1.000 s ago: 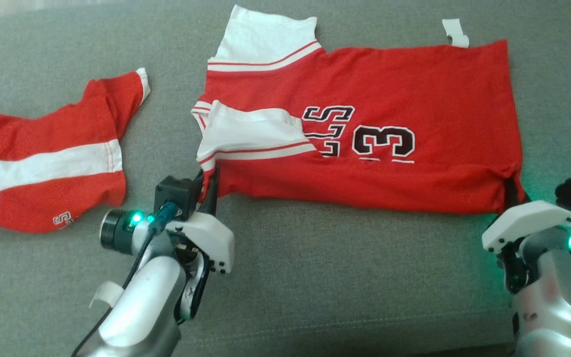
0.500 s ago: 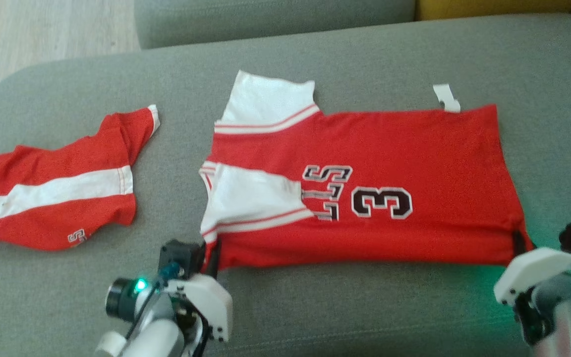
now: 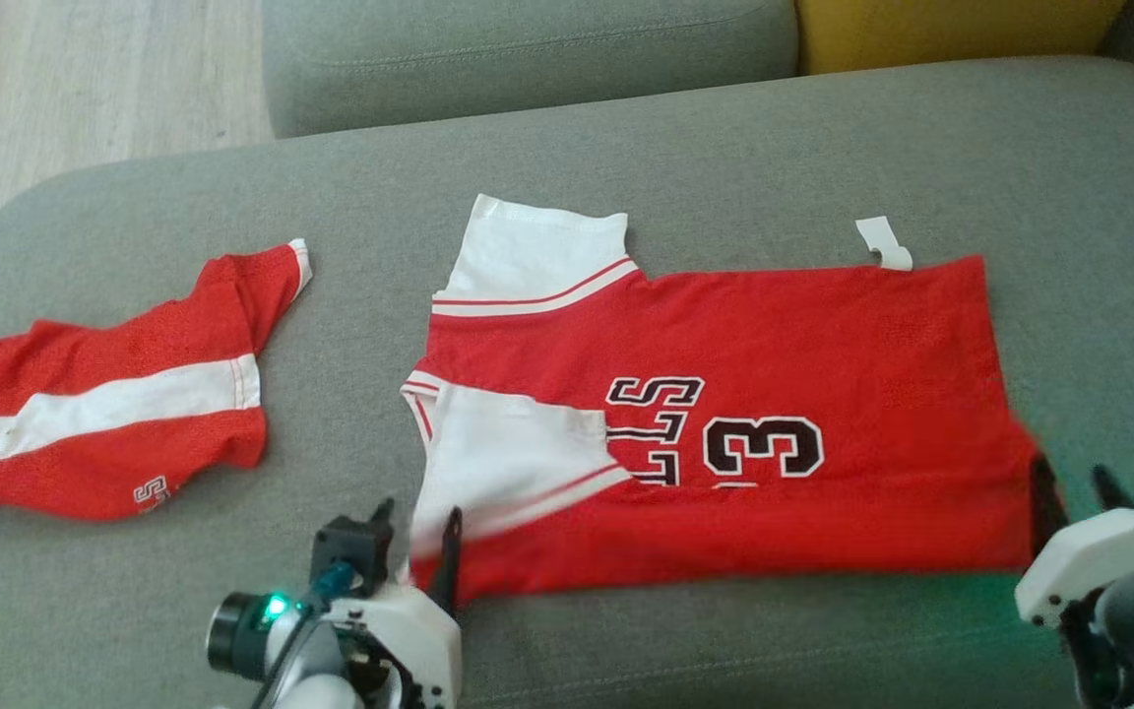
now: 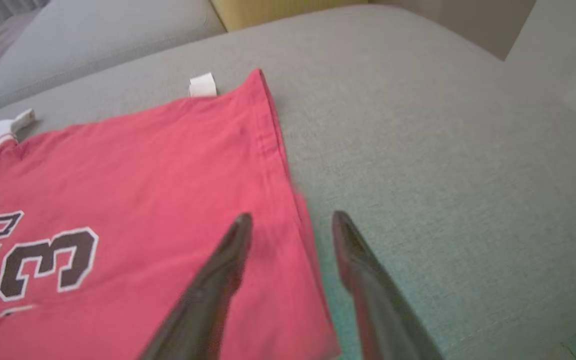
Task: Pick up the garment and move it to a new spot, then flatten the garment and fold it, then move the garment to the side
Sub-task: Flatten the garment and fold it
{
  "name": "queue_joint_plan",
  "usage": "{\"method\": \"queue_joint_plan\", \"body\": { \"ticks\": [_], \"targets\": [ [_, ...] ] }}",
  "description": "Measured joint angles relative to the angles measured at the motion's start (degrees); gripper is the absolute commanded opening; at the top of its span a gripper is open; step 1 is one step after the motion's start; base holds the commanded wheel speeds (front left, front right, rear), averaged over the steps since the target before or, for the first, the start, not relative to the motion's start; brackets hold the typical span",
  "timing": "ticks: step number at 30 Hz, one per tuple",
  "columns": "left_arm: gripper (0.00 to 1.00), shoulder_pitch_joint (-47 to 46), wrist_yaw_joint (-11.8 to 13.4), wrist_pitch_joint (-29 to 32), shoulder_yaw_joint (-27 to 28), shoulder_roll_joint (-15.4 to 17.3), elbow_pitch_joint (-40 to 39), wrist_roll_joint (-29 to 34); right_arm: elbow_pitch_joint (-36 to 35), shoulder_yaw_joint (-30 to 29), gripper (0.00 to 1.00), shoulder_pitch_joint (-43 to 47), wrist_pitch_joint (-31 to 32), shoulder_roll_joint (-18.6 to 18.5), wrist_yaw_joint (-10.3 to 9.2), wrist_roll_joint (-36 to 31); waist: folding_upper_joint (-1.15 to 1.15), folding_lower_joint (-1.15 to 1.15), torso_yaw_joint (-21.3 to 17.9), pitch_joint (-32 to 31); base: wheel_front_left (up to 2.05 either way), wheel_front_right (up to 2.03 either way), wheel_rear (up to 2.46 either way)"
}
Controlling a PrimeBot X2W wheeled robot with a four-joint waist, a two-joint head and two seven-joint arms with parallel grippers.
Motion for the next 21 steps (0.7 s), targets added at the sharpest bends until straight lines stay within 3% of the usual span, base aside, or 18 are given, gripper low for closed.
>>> {"method": "queue_joint_plan", "body": {
  "ticks": [7, 12, 15, 21],
  "targets": [
    [1.00, -2.32, 0.86, -7.70, 3.74, -0.18, -1.77, -0.81, -4.30, -0.09, 1.00, -1.17, -8.43, -0.01, 0.00, -0.79, 0.00, 0.00, -1.38, 0.80, 0.00, 0.00, 0.00],
    [1.00, -9.20, -1.32, -7.31, 4.08, -0.05, -1.74, -0.78, -4.58, 1.09, 1.00, -6.64, -11.80, -0.03, 0.00, -0.80, 0.00, 0.00, -2.70, 2.57, 0.00, 0.00, 0.00],
    [1.00, -16.33, -4.19, -3.27, 3.86, 0.05, 0.19, -0.81, -4.57, 3.05, 1.00, -9.92, -12.29, -0.05, 0.00, -1.22, 0.00, 0.00, -3.54, 4.19, 0.00, 0.00, 0.00],
    [1.00, -33.60, -14.23, 7.11, 1.33, 0.48, 9.18, -1.02, -3.44, 6.49, 1.00, -15.88, -12.51, -0.10, 0.00, -2.14, 0.00, 0.00, -5.42, 8.13, 0.00, 0.00, 0.00]
  ]
}}
